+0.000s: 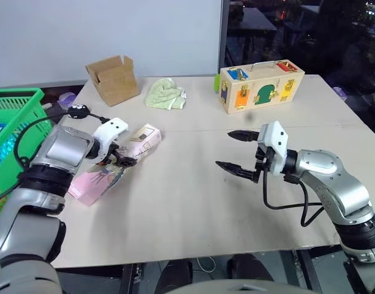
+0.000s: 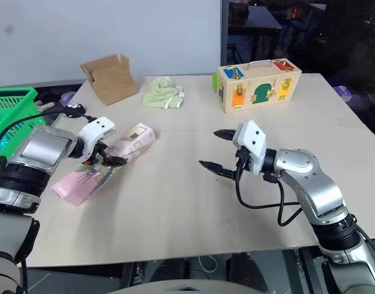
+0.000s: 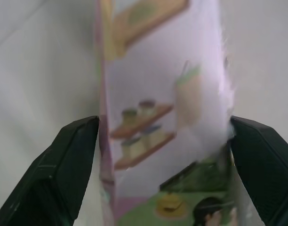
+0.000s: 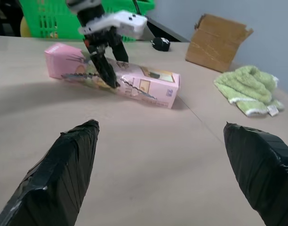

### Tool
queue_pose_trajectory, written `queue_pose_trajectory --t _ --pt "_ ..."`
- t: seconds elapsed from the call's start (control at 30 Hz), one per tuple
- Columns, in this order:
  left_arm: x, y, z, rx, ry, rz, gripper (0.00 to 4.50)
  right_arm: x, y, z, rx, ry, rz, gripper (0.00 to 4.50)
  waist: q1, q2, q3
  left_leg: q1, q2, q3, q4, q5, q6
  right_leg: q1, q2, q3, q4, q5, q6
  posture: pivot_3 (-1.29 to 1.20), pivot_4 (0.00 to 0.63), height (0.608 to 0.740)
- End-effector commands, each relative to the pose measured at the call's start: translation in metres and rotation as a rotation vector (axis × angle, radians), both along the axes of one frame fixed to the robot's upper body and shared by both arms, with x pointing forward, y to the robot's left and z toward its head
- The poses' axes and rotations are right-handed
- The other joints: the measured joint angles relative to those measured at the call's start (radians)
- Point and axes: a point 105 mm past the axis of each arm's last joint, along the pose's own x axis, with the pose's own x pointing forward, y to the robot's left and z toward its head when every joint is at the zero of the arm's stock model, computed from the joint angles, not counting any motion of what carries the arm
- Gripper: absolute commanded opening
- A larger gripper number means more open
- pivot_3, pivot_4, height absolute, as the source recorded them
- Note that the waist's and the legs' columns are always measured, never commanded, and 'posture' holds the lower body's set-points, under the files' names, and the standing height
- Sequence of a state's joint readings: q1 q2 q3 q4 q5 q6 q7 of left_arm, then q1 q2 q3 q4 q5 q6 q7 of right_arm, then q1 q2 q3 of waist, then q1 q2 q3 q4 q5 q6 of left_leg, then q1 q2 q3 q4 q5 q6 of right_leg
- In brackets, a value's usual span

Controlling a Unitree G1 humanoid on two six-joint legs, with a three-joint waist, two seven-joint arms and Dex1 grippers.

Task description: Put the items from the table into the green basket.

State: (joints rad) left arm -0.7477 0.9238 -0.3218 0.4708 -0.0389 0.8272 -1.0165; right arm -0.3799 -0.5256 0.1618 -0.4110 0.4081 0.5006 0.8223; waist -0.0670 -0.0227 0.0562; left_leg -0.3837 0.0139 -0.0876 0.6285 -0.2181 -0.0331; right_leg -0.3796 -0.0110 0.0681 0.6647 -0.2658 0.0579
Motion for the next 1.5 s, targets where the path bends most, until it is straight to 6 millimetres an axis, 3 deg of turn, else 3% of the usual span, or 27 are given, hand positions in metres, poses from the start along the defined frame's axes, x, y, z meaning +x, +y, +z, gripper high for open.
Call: queue_pose_trajectory --t 0.03,0.3,0.47,0.57,0.67,0.77,0.9,0.93,1.1,1.33,1.5 --pt "0.0 0.015 -0.012 0.038 0.016 0.042 4.36 -0.001 0.003 0.011 0.013 -0.046 0.017 4.5 0.0 0.001 0.0 0.0 0.0 0.0 0.0 0.0 0.0 0.0 0.0 0.0 0.0 0.0 0.0 -0.03 0.0 0.74" --pt "-0.006 -0.016 -0.019 -0.163 0.104 -0.039 4.36 -0.002 0.002 0.013 0.007 -0.053 0.006 4.5 -0.001 0.002 -0.001 0.001 0.0 0.0 0.001 0.0 0.0 0.0 0.0 0.0 0.002 0.0 0.0 -0.03 0.0 0.74" --pt "-0.001 -0.009 -0.003 -0.203 0.06 -0.011 4.36 -0.001 0.0 0.015 0.002 -0.058 -0.005 4.5 0.0 0.002 -0.001 -0.001 -0.003 0.0 0.001 -0.001 0.002 0.0 -0.002 0.0 0.001 -0.001 0.001 -0.05 0.0 0.74" --pt "-0.005 -0.001 -0.006 -0.172 0.076 -0.021 4.36 -0.001 0.0 0.015 0.002 -0.059 -0.008 4.5 -0.003 0.002 -0.001 -0.002 -0.003 0.0 0.001 -0.001 0.002 0.0 -0.003 0.0 0.001 -0.001 0.002 -0.05 0.0 0.74" --pt "-0.011 -0.005 -0.02 -0.152 0.124 -0.066 4.36 0.0 0.002 0.016 0.004 -0.058 -0.005 4.5 -0.004 0.002 -0.001 -0.001 -0.003 0.0 0.001 -0.001 0.002 0.0 -0.002 0.0 0.001 -0.001 0.002 -0.04 0.0 0.74" --pt "-0.012 -0.007 -0.029 -0.132 0.129 -0.071 3.54 0.0 0.003 0.016 0.004 -0.057 -0.001 4.5 -0.003 0.003 -0.002 0.0 -0.003 0.0 0.001 -0.001 0.002 0.0 -0.002 0.0 0.001 -0.001 0.002 -0.04 0.0 0.74" --pt "-0.013 -0.007 -0.027 -0.159 0.117 -0.063 1.79 -0.001 0.002 0.016 0.001 -0.057 -0.001 4.5 -0.002 0.01 -0.006 0.0 -0.003 0.0 0.001 -0.001 0.002 0.001 -0.003 0.0 0.001 -0.001 0.002 -0.04 0.0 0.74" --pt "-0.014 -0.007 -0.024 -0.175 0.104 -0.065 1.53 0.0 0.001 0.016 -0.001 -0.057 -0.002 4.5 -0.003 0.011 -0.007 0.0 -0.003 0.0 0.001 -0.001 0.002 0.001 -0.003 0.001 0.001 -0.001 0.002 -0.04 0.0 0.74" --pt "-0.023 -0.013 0.003 -0.28 0.007 -0.082 1.53 -0.002 0.003 0.017 0.001 -0.06 0.004 4.5 -0.012 0.012 -0.007 0.0 -0.002 0.001 0.001 -0.001 0.002 0.0 -0.002 0.001 0.001 -0.001 0.002 -0.04 0.0 0.74" --pt "-0.039 -0.015 0.024 -0.319 -0.1 -0.041 1.53 -0.011 0.014 0.018 0.012 -0.055 0.086 4.5 -0.014 0.012 -0.007 -0.001 -0.003 0.0 0.001 -0.002 0.003 0.0 -0.003 0.001 0.0 -0.001 0.002 0.0 0.0 0.74" --pt "-0.039 -0.012 0.067 -0.399 -0.344 0.049 1.53 -0.011 0.031 0.023 0.033 -0.066 0.156 4.5 0.0 0.009 -0.005 -0.001 -0.002 0.0 0.001 -0.002 0.003 0.0 -0.002 0.0 0.001 -0.001 0.002 0.06 0.0 0.74"
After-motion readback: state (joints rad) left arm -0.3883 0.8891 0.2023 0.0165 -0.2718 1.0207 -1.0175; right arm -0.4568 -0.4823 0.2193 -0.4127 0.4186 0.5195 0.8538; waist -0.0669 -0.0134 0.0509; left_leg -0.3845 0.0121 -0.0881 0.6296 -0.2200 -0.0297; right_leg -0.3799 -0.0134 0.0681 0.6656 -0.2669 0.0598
